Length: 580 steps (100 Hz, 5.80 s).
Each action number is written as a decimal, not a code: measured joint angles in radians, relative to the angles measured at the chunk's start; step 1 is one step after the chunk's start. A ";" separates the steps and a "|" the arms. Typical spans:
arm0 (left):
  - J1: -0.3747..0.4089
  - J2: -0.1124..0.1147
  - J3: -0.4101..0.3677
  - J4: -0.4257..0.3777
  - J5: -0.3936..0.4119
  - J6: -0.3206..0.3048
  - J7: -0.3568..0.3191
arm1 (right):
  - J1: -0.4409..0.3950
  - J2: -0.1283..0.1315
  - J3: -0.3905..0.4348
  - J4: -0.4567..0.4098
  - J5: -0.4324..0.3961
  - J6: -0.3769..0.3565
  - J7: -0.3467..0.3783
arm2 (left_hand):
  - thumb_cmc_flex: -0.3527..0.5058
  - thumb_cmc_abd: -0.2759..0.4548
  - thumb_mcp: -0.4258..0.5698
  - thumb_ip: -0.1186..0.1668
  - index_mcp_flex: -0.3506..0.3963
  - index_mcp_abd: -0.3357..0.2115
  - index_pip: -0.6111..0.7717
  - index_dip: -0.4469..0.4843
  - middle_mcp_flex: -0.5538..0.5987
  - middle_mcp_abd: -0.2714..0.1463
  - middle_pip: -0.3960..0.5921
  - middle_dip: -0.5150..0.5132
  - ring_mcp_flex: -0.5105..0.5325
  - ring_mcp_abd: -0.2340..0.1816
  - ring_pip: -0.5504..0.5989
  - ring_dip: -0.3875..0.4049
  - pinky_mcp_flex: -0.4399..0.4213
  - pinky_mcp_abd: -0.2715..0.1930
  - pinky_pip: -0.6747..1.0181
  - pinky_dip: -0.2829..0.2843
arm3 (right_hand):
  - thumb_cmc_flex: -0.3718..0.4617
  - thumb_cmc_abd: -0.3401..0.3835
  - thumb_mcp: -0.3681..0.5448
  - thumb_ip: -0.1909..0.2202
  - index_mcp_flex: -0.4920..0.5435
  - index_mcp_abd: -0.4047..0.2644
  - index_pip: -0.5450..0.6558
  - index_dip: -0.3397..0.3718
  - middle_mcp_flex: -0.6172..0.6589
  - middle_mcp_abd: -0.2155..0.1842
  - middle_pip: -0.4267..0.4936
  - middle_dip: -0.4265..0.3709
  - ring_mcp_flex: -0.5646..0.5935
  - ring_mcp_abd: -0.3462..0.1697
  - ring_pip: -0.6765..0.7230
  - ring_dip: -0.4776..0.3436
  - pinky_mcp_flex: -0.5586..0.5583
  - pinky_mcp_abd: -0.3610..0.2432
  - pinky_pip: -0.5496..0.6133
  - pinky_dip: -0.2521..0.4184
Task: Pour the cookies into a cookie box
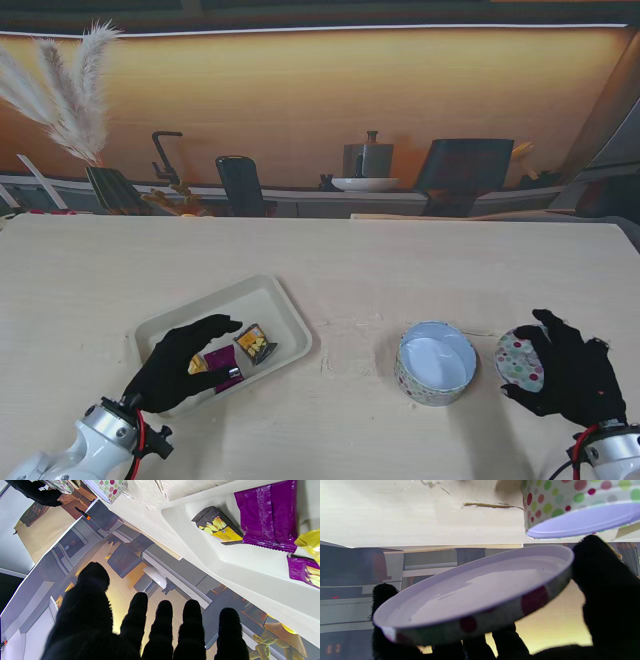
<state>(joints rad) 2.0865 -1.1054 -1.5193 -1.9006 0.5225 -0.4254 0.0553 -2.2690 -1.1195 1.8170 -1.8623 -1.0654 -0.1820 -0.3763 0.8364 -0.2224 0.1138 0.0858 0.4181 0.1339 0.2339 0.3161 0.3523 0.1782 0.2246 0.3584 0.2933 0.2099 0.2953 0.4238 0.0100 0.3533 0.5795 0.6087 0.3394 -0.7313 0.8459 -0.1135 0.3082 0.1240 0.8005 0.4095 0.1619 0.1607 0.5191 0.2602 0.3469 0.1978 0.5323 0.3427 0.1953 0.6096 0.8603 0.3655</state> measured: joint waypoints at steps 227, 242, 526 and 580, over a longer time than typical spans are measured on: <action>-0.003 0.000 -0.001 0.005 0.000 0.022 0.001 | 0.304 0.020 -0.237 0.421 0.074 0.124 -0.102 | 0.000 0.000 0.000 0.000 0.026 -0.011 0.001 0.011 0.000 0.000 0.000 0.000 0.000 0.000 0.000 0.000 0.000 0.000 0.000 0.000 | 0.072 0.357 0.077 -0.007 0.440 0.021 0.376 0.077 0.032 -0.042 0.251 0.100 -0.009 -0.014 0.011 0.012 -0.018 -0.283 0.172 -0.062; -0.004 -0.001 -0.002 0.006 0.000 0.021 0.002 | 0.298 0.019 -0.230 0.413 0.073 0.115 -0.111 | 0.000 0.000 0.000 0.000 0.026 -0.011 0.001 0.011 0.000 0.000 0.000 0.000 0.000 0.000 0.000 0.000 0.000 0.000 0.000 0.000 | 0.040 0.370 0.068 0.004 0.440 0.022 0.199 0.074 0.032 -0.044 0.251 0.100 -0.019 -0.023 -0.011 0.002 -0.048 -0.281 0.173 -0.062; 0.007 -0.011 -0.133 -0.016 0.060 0.090 0.004 | 0.318 -0.018 -0.597 0.081 0.163 -0.066 -0.209 | 0.000 0.000 0.000 0.000 0.018 -0.011 0.000 0.008 0.000 0.000 0.000 0.003 0.015 0.000 0.028 0.028 0.008 0.000 0.030 0.023 | 0.016 0.287 0.052 0.017 0.342 -0.015 -0.120 -0.082 0.402 -0.017 0.086 0.063 0.330 0.028 0.025 0.000 0.110 -0.172 0.283 0.025; -0.154 0.001 -0.147 0.135 0.092 0.286 -0.045 | 0.307 -0.020 -0.585 0.076 0.164 -0.065 -0.217 | 0.000 0.000 0.000 0.000 0.009 -0.011 0.000 0.008 0.000 0.000 0.000 0.015 0.015 0.000 0.053 0.060 0.008 0.000 0.092 0.062 | 0.016 0.287 0.052 0.018 0.342 -0.015 -0.120 -0.084 0.416 -0.017 0.085 0.063 0.330 0.028 0.025 0.000 0.111 -0.171 0.283 0.025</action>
<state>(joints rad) 1.9328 -1.1046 -1.6660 -1.7659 0.6145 -0.1394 0.0102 -1.9615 -1.1399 1.2322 -1.7861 -0.9013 -0.2475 -0.5934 0.8364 -0.2224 0.1137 0.0858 0.4267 0.1228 0.2339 0.3239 0.3523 0.1778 0.2244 0.3732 0.3082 0.2099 0.3480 0.4838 0.0178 0.3534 0.6715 0.6706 0.3550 -0.4446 0.8984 -0.0959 0.6501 0.1087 0.6802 0.3259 0.5781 0.1435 0.6042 0.3230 0.6770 0.2259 0.5571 0.3431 0.3060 0.4381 1.1435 0.3910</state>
